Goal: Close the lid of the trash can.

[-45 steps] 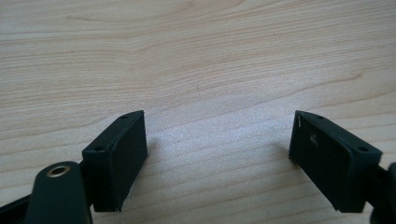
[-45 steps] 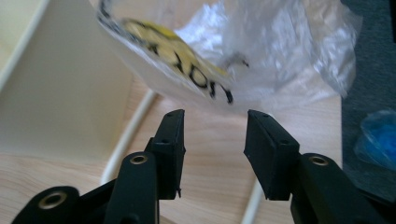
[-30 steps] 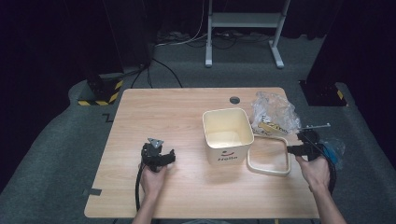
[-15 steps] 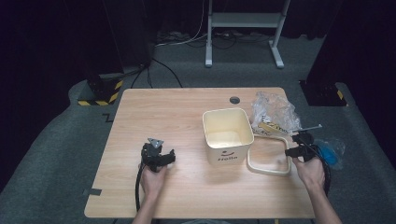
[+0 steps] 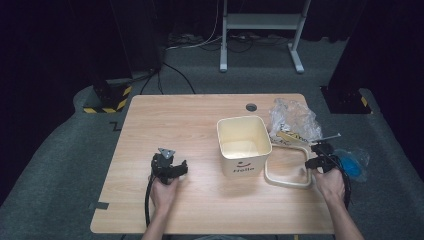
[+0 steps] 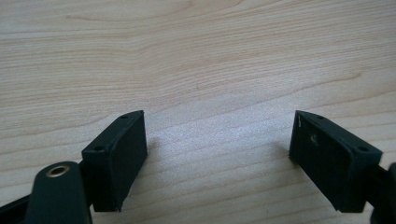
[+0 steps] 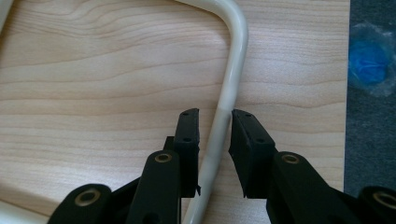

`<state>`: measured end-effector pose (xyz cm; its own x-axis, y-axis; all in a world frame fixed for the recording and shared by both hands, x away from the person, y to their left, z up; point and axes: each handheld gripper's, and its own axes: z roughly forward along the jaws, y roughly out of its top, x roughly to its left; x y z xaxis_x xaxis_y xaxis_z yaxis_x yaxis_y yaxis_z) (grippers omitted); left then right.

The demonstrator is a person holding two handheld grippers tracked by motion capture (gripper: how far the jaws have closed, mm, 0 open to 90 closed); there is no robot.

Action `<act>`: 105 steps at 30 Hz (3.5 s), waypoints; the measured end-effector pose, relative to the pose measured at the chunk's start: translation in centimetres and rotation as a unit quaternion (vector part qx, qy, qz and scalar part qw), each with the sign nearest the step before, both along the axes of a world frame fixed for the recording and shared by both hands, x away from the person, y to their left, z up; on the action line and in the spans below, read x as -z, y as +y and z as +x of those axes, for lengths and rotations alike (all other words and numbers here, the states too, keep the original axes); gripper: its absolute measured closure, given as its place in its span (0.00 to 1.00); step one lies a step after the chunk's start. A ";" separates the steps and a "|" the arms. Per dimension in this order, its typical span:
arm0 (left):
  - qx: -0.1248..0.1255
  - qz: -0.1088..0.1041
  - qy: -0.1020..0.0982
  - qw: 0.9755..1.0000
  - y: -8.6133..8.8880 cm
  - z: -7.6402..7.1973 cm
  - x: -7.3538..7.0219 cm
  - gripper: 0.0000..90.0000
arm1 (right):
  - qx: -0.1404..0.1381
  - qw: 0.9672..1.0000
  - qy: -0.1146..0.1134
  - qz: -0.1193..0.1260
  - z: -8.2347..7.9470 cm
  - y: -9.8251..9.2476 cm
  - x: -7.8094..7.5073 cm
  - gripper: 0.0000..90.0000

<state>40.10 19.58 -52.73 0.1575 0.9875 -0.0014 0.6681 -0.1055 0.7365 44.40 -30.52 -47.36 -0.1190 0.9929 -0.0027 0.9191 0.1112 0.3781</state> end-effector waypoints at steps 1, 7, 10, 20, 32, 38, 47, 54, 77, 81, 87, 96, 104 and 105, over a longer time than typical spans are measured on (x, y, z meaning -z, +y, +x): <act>0.000 0.000 0.000 1.000 0.0 0.0 0.0 0.21 | 0.000 1.000 0.000 0.000 0.0 0.0 0.0 0.80; 0.001 0.000 0.001 1.000 0.0 0.0 0.0 0.21 | 0.005 1.000 0.014 -0.011 0.5 0.4 0.4 0.82; 0.000 0.000 0.000 1.000 0.0 0.0 0.0 0.21 | 0.007 1.000 0.019 -0.009 0.6 0.5 0.6 0.83; 0.000 -0.002 0.001 1.000 0.0 0.0 0.0 0.21 | 0.013 1.000 0.025 -0.010 0.9 0.6 0.7 0.85; 0.000 -0.001 0.001 1.000 0.0 0.0 0.0 0.21 | 0.015 0.999 0.028 -0.014 0.9 0.8 1.0 0.88; 0.000 -0.002 0.001 1.000 0.0 0.0 0.0 0.21 | 0.009 0.999 0.029 -0.012 0.8 0.8 0.9 0.90; 0.000 0.000 0.001 1.000 0.0 0.0 0.0 0.21 | 0.003 1.000 0.024 -0.009 0.1 0.7 0.4 0.90; 0.000 -0.001 0.001 1.000 0.0 0.0 0.0 0.21 | -0.005 1.000 0.017 -0.006 -0.3 0.5 -0.6 0.90; 0.000 -0.001 0.001 1.000 0.0 0.0 0.0 0.21 | -0.018 1.000 0.004 -0.008 -2.4 -0.2 -3.1 0.90; 0.000 -0.001 0.001 1.000 0.0 0.0 0.0 0.21 | -0.017 1.000 0.009 -0.009 -2.7 -0.2 -3.4 0.91; 0.000 -0.001 0.001 1.000 0.0 0.0 0.0 0.21 | -0.027 1.000 0.008 -0.007 -3.4 -0.1 -4.3 0.91; 0.000 -0.001 0.001 1.000 0.0 0.0 0.0 0.21 | -0.028 1.000 0.005 -0.002 -3.9 -0.4 -5.2 0.91; 0.000 -0.001 0.001 1.000 0.0 0.0 0.0 0.21 | -0.031 0.999 -0.008 -0.003 -4.4 -0.5 -7.1 0.91; 0.000 0.000 0.001 1.000 0.0 0.0 0.0 0.21 | -0.031 0.999 -0.008 -0.003 -4.4 -0.5 -7.1 0.91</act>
<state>40.07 19.61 -52.72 0.1574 0.9875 -0.0026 0.6695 -0.1048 0.7354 39.96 -31.03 -40.25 -0.1811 0.9834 -0.0118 0.9041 0.1712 0.3916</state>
